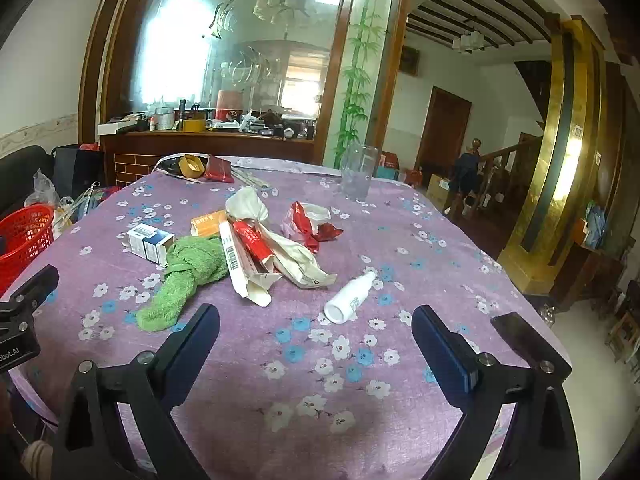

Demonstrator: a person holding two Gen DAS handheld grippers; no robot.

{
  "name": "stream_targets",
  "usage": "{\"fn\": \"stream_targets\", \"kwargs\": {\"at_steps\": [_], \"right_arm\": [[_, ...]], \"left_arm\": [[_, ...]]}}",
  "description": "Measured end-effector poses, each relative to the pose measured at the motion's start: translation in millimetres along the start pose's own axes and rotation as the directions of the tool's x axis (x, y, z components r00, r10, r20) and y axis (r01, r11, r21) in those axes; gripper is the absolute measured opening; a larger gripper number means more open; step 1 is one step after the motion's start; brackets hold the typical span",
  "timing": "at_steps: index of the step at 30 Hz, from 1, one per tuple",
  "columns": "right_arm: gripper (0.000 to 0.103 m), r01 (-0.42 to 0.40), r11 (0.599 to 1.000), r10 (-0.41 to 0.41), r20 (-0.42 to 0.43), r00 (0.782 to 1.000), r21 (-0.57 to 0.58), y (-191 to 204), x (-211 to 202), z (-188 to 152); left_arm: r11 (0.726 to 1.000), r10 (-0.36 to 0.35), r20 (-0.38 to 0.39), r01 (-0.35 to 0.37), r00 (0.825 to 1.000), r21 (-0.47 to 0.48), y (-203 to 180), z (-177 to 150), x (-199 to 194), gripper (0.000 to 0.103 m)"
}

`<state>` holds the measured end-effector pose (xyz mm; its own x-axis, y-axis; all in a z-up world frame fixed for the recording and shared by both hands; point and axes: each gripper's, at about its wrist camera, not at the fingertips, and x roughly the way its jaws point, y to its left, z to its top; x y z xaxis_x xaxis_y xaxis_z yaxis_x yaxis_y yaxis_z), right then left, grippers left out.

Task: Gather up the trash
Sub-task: 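Grasp the green towel with the left tool and lift it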

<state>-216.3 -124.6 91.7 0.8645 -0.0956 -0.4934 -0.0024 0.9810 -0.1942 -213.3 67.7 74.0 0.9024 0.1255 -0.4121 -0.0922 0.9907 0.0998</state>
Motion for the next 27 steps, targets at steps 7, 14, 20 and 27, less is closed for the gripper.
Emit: {"fn": "stream_targets", "kwargs": {"at_steps": [7, 14, 20, 27], "right_arm": [[0.099, 0.004, 1.0, -0.004, 0.016, 1.0, -0.006, 2, -3, 0], [0.098, -0.01, 1.0, 0.01, 0.054, 0.998, -0.01, 5, -13, 3], [0.098, -0.027, 1.0, 0.027, 0.045, 0.999, -0.004, 6, -12, 4], [0.098, -0.032, 0.999, 0.032, 0.034, 0.999, -0.005, 7, -10, 2]], "left_arm": [[1.0, 0.003, 0.005, -0.003, 1.0, -0.001, 1, 0, -1, 0.103], [1.0, 0.009, 0.037, -0.009, 0.999, 0.001, 3, 1, -4, 0.103], [1.0, 0.01, 0.049, -0.011, 0.999, 0.003, 3, 2, -5, 0.103], [1.0, 0.011, 0.044, -0.011, 0.999, 0.004, 2, 1, -5, 0.103]]}}
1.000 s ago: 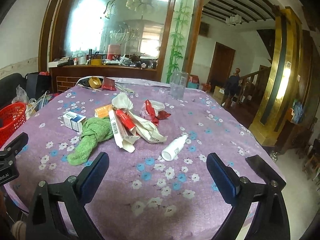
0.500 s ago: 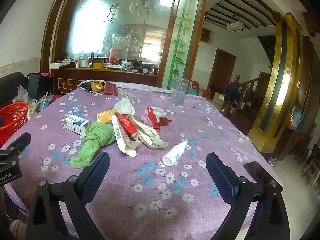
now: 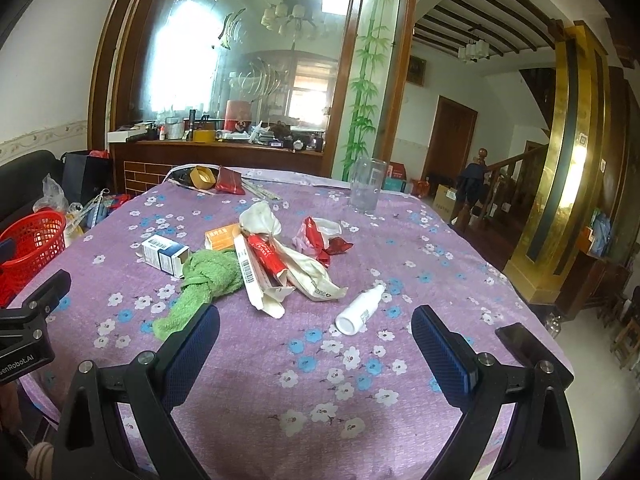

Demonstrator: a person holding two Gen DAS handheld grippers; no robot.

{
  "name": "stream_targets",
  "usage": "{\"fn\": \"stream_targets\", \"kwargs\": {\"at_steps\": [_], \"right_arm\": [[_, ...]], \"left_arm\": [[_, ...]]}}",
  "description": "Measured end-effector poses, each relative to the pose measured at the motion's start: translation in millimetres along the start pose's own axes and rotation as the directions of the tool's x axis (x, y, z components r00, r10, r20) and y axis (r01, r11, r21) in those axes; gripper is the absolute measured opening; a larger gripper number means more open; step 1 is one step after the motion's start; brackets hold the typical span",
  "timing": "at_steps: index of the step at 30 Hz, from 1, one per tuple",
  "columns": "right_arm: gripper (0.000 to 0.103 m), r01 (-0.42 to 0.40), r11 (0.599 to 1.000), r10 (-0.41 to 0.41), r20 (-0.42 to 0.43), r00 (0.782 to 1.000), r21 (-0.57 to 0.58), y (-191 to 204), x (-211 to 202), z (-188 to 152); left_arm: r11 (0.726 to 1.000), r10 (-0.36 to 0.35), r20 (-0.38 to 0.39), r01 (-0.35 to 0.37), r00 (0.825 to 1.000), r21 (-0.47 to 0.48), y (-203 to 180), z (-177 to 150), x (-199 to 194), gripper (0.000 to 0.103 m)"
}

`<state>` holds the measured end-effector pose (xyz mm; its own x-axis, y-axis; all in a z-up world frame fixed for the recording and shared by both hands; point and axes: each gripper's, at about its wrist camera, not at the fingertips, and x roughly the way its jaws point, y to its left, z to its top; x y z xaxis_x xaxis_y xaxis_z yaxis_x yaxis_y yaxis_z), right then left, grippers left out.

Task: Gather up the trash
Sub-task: 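Grasp the green towel with the left tool and lift it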

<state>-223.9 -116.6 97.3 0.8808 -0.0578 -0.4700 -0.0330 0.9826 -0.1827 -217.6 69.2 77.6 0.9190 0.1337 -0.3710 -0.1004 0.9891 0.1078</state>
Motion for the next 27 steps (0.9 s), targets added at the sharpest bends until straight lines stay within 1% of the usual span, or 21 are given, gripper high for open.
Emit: {"fn": "stream_targets", "kwargs": {"at_steps": [17, 19, 22, 24, 27], "right_arm": [[0.098, -0.01, 1.0, 0.01, -0.021, 1.0, 0.005, 0, 4, -3], [0.097, -0.017, 1.0, 0.017, -0.028, 0.999, 0.005, 0, 6, -4], [0.09, -0.04, 0.999, 0.041, -0.049, 0.998, 0.013, 0, 11, -7], [0.084, -0.053, 0.998, 0.055, -0.062, 0.997, 0.023, -2, 15, -8], [0.078, -0.079, 0.996, 0.082, -0.082, 0.993, 0.045, -9, 21, -8]], "left_arm": [[1.0, -0.013, -0.02, 0.013, 1.0, 0.02, -5, -4, 2, 0.103], [1.0, -0.015, -0.028, 0.015, 0.999, 0.018, -5, -4, 4, 0.103], [0.999, -0.022, -0.047, 0.024, 0.999, 0.023, -6, -3, 9, 0.103], [0.999, -0.043, -0.076, 0.045, 0.996, 0.031, -8, 1, 17, 0.103], [0.996, -0.087, -0.118, 0.09, 0.989, 0.023, -13, 8, 28, 0.103]]}}
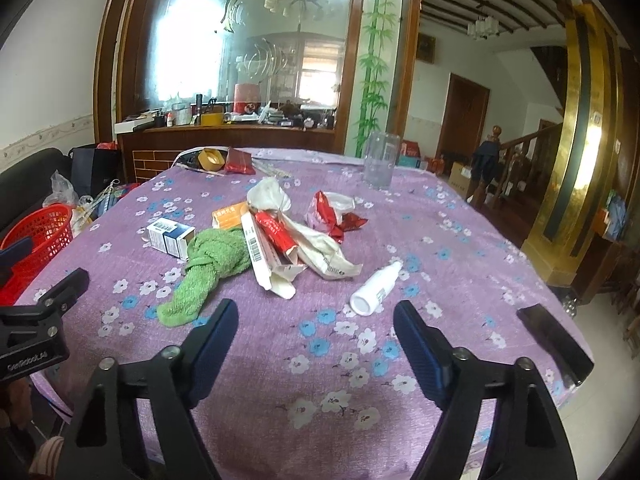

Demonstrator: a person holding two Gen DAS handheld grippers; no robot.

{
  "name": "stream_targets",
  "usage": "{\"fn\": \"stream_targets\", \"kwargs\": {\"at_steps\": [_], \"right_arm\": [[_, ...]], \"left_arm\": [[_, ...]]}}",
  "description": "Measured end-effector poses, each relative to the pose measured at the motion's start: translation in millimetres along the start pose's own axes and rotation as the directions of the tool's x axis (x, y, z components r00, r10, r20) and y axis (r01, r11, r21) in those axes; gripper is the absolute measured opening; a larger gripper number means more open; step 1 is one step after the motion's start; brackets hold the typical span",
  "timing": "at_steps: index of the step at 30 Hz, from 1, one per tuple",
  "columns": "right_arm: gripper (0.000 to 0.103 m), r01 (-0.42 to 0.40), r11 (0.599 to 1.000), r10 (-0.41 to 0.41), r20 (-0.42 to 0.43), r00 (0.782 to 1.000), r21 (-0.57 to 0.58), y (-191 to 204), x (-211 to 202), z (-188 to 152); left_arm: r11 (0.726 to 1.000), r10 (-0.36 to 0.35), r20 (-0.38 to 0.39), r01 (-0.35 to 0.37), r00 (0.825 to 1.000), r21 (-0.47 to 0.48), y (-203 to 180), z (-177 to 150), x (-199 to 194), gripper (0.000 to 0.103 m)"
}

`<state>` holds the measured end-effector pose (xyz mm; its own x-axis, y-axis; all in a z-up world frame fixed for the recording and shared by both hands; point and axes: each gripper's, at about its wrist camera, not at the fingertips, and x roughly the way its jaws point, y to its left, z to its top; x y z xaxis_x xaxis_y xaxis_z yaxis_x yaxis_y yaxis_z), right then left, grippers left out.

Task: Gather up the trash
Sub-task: 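Grasp the green towel with the left tool and lift it, then grasp the white medicine box with the right tool while the left tool holds the towel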

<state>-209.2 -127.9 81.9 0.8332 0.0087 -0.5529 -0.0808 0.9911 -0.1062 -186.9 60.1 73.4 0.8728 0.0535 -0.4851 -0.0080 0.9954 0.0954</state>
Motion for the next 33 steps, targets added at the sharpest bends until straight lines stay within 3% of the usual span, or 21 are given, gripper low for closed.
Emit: {"fn": "stream_targets", "kwargs": {"at_steps": [4, 8, 11, 14, 18, 20, 22, 25, 33], "right_arm": [[0.066, -0.042, 0.999, 0.043, -0.02, 0.999, 0.015, -8, 7, 2], [0.06, -0.068, 0.997, 0.069, -0.037, 0.997, 0.025, -14, 12, 2], [0.06, -0.072, 0.997, 0.073, -0.046, 0.996, 0.031, -19, 16, 1], [0.06, -0.082, 0.996, 0.084, -0.057, 0.995, 0.043, -23, 19, -1], [0.06, -0.084, 0.995, 0.088, -0.07, 0.994, 0.057, -30, 23, -2], [0.06, -0.096, 0.993, 0.102, -0.08, 0.992, 0.068, -33, 26, -2], [0.06, -0.107, 0.992, 0.113, -0.086, 0.99, 0.07, -34, 28, -2], [0.06, -0.128, 0.99, 0.133, -0.093, 0.987, 0.057, -31, 31, 0], [0.039, -0.22, 0.975, 0.22, -0.13, 0.967, 0.01, -10, 49, 16]], "left_arm": [[0.994, -0.11, -0.085, 0.109, 0.99, -0.015, -10, 16, 23, 0.103], [0.973, -0.232, -0.191, 0.225, 0.954, -0.058, -28, 32, 55, 0.09], [0.966, -0.258, -0.259, 0.248, 0.931, -0.07, -43, 39, 86, 0.077], [0.958, -0.286, -0.328, 0.268, 0.9, -0.102, -54, 39, 116, 0.074], [0.962, -0.272, -0.373, 0.257, 0.887, -0.091, -67, 40, 146, 0.073], [0.961, -0.277, -0.387, 0.258, 0.88, -0.101, -70, 39, 157, 0.055], [0.954, -0.301, -0.401, 0.27, 0.865, -0.133, -70, 39, 165, 0.048], [0.951, -0.31, -0.386, 0.278, 0.869, -0.137, -68, 40, 163, 0.044], [0.94, -0.341, -0.356, 0.307, 0.87, -0.149, -45, 26, 129, 0.041]]}}
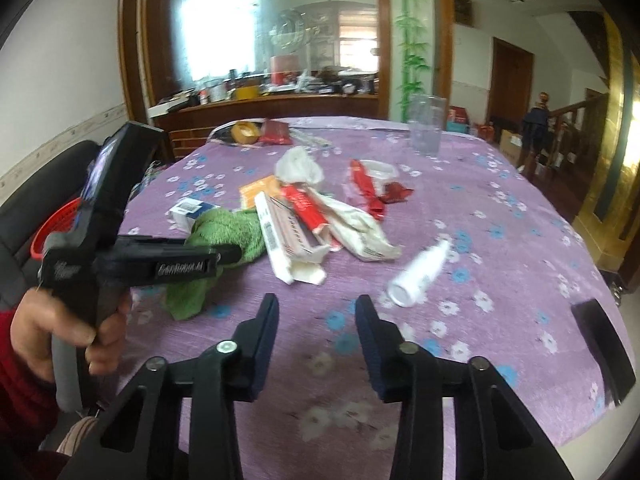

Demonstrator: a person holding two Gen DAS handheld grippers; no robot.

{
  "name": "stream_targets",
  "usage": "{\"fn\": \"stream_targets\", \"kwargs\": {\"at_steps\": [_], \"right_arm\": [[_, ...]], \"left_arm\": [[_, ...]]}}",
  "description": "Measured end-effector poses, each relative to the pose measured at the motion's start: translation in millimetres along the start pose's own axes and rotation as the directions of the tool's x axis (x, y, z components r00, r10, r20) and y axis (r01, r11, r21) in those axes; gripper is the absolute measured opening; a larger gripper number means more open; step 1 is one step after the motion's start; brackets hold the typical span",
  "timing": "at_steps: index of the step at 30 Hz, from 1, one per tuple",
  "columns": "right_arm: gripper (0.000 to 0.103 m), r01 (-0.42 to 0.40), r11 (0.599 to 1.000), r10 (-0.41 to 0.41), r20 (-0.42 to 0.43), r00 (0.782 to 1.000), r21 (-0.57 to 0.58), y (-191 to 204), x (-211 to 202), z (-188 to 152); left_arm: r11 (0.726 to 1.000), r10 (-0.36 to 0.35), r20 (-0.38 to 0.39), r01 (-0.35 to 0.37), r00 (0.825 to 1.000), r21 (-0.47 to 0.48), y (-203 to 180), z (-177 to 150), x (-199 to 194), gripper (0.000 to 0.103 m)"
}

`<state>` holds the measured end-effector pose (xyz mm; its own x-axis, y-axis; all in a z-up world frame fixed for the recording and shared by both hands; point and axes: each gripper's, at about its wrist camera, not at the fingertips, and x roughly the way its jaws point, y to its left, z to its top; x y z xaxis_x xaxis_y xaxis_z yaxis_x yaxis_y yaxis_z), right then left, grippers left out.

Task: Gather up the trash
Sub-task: 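Grasp the white medicine box with the right tool while the left tool holds the towel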

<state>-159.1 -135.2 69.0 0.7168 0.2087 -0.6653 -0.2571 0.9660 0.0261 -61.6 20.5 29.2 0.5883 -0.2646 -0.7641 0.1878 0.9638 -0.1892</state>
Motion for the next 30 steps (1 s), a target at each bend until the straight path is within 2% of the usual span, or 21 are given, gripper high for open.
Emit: {"fn": "stream_targets", "kwargs": {"at_steps": [5, 11, 15, 19, 22, 26, 29, 30], "right_arm": [[0.038, -0.058, 0.998, 0.057, -0.045, 0.997, -0.022, 12, 30, 18], [0.038, -0.05, 0.994, 0.039, -0.109, 0.993, -0.097, 28, 73, 30], [0.038, -0.031, 0.989, 0.015, -0.107, 0.994, -0.145, 36, 83, 35], [0.041, -0.076, 0.997, 0.076, -0.126, 0.989, 0.004, 9, 82, 37], [0.041, -0.114, 0.986, 0.133, -0.151, 0.98, 0.126, -6, 87, 34], [0.041, -0.105, 0.98, 0.133, -0.168, 0.977, 0.168, -7, 102, 37], [0.017, -0.082, 0.98, 0.118, -0.2, 0.973, 0.179, -9, 121, 38], [0.015, -0.094, 0.978, 0.13, -0.194, 0.972, 0.185, -12, 122, 39]], "left_arm": [[1.0, -0.006, 0.02, 0.006, 1.0, 0.0, 12, -16, -18, 0.041], [1.0, 0.008, 0.03, -0.008, 1.0, -0.025, 30, -21, -24, 0.041], [0.999, 0.006, 0.024, -0.005, 1.0, -0.04, 40, -23, -21, 0.041], [0.999, -0.003, 0.026, 0.004, 1.0, -0.036, 42, -22, -19, 0.041], [1.0, -0.001, 0.028, 0.002, 1.0, -0.025, 40, -19, -14, 0.044], [1.0, 0.0, 0.03, 0.0, 1.0, -0.002, 36, -10, -9, 0.044], [1.0, -0.006, 0.026, 0.006, 1.0, 0.004, 39, -4, -5, 0.046], [1.0, -0.005, 0.019, 0.005, 1.0, 0.007, 40, -2, -3, 0.047]]}}
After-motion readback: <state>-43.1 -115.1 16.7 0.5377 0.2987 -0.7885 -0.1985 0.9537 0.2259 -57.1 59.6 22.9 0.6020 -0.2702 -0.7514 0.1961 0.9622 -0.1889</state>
